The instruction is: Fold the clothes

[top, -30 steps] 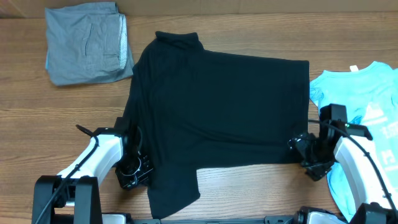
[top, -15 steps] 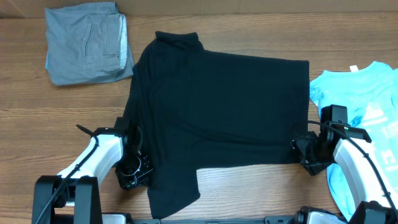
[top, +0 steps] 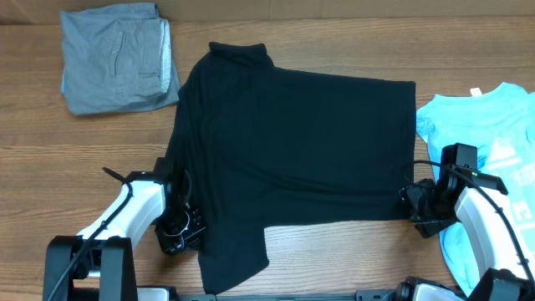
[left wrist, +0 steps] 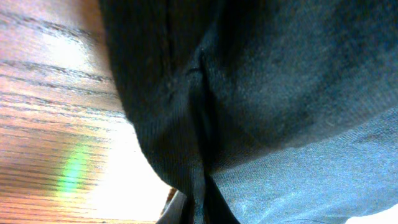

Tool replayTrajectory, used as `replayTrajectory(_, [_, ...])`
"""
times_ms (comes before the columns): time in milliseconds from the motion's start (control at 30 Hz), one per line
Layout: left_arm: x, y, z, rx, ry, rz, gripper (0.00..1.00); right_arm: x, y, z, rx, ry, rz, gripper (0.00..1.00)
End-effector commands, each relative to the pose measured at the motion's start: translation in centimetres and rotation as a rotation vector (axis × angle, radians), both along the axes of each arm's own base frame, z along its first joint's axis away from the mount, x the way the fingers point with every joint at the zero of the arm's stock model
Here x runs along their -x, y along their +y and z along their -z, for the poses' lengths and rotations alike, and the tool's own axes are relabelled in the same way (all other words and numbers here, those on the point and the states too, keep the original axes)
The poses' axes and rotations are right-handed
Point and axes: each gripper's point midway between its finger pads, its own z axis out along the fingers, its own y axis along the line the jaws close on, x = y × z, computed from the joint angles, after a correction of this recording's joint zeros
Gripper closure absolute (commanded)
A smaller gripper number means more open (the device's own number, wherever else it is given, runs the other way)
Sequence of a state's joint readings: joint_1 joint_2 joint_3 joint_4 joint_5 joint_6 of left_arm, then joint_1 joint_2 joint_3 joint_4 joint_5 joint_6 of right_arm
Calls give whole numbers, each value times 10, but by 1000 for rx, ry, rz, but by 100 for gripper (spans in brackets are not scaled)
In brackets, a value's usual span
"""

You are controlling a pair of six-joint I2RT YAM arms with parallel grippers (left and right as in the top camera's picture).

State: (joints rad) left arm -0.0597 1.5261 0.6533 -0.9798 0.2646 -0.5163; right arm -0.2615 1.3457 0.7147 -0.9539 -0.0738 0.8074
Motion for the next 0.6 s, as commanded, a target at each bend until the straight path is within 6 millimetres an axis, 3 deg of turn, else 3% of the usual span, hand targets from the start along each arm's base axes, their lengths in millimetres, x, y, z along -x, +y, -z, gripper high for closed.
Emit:
replayTrajectory(0, [2, 0, 0, 1, 5, 31, 96, 7, 0, 9, 3, 16, 36, 34])
replayTrajectory(100, [2, 0, 0, 1, 5, 31, 96, 12, 4, 18, -19, 19, 49, 36])
replayTrajectory(133, [2, 0, 0, 1, 5, 31, 96, 13, 6, 22, -26, 20, 65, 40])
replayTrajectory(300, [2, 0, 0, 1, 5, 31, 96, 9, 5, 22, -21, 1, 65, 47])
replayTrajectory(433, [2, 0, 0, 1, 4, 31, 96, 9, 4, 22, -16, 2, 65, 62])
replayTrajectory(567, [1, 0, 0, 1, 4, 31, 96, 7, 2, 22, -7, -8, 65, 66])
